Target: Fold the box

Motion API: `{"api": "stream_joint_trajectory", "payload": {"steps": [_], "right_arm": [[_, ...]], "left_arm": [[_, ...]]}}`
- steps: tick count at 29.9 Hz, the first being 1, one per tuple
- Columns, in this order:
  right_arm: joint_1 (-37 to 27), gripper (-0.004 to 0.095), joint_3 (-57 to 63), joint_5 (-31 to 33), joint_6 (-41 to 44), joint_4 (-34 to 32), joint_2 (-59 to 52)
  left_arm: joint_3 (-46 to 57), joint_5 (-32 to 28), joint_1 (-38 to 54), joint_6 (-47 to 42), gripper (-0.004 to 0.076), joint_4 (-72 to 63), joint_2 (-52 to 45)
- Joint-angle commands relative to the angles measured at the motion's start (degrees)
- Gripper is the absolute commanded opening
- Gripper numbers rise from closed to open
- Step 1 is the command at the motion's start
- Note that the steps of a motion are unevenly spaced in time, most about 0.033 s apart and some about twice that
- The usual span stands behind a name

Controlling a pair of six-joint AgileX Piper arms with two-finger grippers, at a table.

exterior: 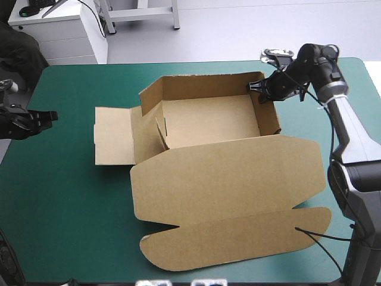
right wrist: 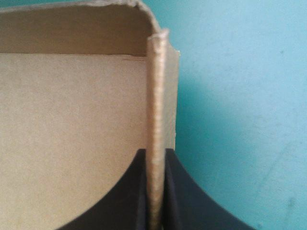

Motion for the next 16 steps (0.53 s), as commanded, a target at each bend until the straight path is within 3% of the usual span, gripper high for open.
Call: {"api": "stream_joint_trajectory", "payload": {"steps": [1,11,16], "right_arm": [[-3.31,-0.0018,-1.77,0.52,-0.85,7.22,-7.3],[-9.53,-0.0019,-1.77,0.52,-4.13,21.07,-15.4],[-9.4,-0.0019,-1.77,0.52,-4.72,22.73,-17.78]], "left_arm": [[-1.4,-1.81,3.74,2.38,0.0009,-10.13,-1.1],[-1.4,3.82,4.92,9.99,0.0009,-37.87,3.12],[-1.4,4.38,0.35,10.83,0.0009,-45.4,4.94]]}}
